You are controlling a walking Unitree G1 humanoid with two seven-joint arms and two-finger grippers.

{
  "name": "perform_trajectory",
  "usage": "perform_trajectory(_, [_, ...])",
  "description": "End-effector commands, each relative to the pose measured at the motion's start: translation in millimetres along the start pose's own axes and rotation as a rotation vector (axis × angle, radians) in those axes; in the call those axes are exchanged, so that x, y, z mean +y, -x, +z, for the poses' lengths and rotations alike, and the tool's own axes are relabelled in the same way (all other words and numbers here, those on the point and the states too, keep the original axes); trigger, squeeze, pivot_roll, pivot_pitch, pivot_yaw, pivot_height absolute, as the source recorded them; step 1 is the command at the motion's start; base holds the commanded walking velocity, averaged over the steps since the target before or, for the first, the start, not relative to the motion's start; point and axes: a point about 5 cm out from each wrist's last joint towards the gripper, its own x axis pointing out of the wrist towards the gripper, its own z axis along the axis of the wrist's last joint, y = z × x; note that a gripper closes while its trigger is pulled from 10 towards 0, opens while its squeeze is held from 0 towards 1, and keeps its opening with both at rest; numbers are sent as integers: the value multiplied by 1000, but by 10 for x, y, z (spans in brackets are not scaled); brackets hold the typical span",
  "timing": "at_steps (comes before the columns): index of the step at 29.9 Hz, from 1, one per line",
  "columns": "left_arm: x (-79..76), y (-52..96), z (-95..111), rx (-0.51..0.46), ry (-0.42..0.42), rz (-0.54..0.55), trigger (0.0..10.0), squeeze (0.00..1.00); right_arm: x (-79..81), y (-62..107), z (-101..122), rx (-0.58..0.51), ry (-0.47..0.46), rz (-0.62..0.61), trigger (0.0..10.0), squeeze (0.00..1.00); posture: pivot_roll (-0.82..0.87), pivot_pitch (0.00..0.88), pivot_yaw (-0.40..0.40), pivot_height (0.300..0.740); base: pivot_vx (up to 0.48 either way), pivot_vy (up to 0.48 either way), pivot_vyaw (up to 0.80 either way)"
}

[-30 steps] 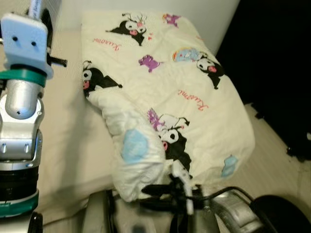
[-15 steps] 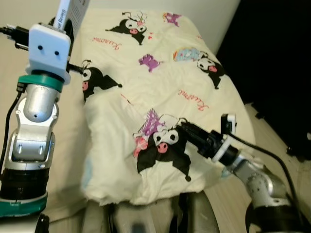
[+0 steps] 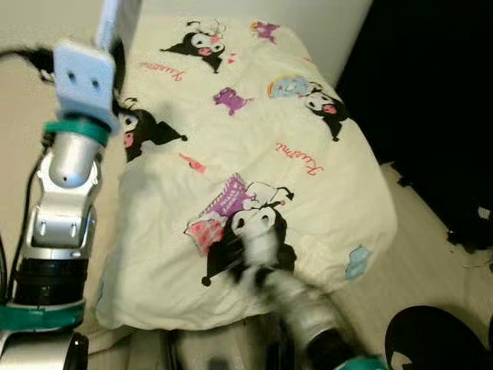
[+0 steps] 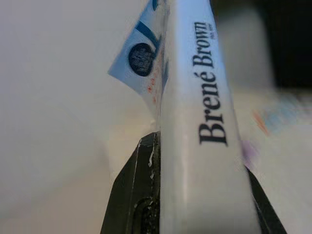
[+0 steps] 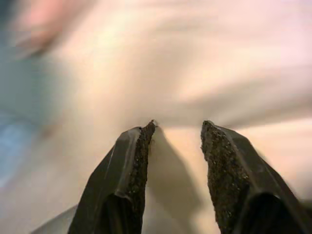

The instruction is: Clean up the room

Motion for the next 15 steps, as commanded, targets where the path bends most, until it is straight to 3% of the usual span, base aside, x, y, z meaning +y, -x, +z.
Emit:
perform_trajectory(1, [-60,76,-175,72,-40,-72,10000,0,63,98,-118,48,-26,100,10000,0,106,123,5,585,0,0,0])
perform_trajectory(2, [-143,161,-303,124,-100,-163,10000,0,59,220,-141,57,-22,134,10000,0,105,124,4,585,0,0,0])
perform_trajectory(3, [-143,161,-303,124,-100,-163,10000,0,59,220,-141,57,-22,134,10000,0,105,124,4,585,0,0,0])
perform_trajectory(6, [-345,584,-691,284,-250,-470,10000,0,-373,804,-94,43,11,-71,10000,0,88,131,7,585,0,0,0])
perform_trajectory(7, [-345,584,-691,284,-250,-470,10000,0,-373,804,-94,43,11,-71,10000,0,88,131,7,585,0,0,0])
perform_trajectory(8, [-399,778,-788,326,-279,-584,10000,0,-517,965,-33,17,24,-159,10000,0,83,137,9,585,0,0,0])
perform_trajectory(9, [-452,998,-857,364,-284,-709,10000,0,-701,1132,92,-47,9,-280,10000,0,83,137,9,585,0,0,0])
perform_trajectory(10, [-452,998,-857,364,-284,-709,10000,0,-701,1132,92,-47,9,-280,10000,0,83,137,9,585,0,0,0])
perform_trajectory(12, [-543,1335,-884,420,-213,-906,10000,0,-953,1387,337,-190,-17,-460,10000,0,83,137,9,585,0,0,0])
perform_trajectory(13, [-543,1335,-884,420,-213,-906,10000,0,-953,1387,337,-190,-17,-460,10000,0,83,137,9,585,0,0,0])
perform_trajectory(14, [-584,1513,-890,473,-154,-994,10000,0,-1087,1529,472,-277,-42,-571,10000,0,82,142,16,585,0,0,0])
perform_trajectory(15, [-584,1513,-890,473,-154,-994,10000,0,-1087,1529,472,-277,-42,-571,10000,0,82,142,16,585,0,0,0])
